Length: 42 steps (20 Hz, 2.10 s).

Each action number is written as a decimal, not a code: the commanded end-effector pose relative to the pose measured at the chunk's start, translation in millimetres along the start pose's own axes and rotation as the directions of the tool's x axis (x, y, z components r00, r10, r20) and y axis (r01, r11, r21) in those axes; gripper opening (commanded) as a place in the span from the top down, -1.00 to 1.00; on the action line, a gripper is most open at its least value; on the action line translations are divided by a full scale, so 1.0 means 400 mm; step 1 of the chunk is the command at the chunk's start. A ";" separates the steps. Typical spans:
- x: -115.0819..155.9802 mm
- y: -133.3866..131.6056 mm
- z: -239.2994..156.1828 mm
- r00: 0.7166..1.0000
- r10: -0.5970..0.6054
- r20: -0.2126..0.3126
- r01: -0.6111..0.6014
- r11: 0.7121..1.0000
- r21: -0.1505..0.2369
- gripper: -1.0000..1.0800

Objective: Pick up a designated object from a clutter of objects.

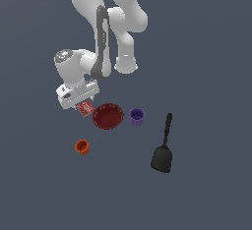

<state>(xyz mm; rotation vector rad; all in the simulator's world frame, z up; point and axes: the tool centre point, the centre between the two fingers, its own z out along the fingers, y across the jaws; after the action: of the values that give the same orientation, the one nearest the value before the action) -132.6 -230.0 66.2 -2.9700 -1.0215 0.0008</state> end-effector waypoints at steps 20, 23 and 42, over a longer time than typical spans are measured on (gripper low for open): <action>-0.004 -0.002 0.125 1.000 -0.004 0.000 0.004 1.000 -0.001 -0.92; -0.004 -0.002 0.128 1.000 -0.004 0.000 0.004 1.000 -0.001 1.00; 0.029 0.002 0.077 1.000 -0.003 -0.001 0.003 1.000 -0.002 1.00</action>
<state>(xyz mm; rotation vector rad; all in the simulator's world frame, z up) -126.1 -225.7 29.7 -2.9702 -1.0257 -0.0011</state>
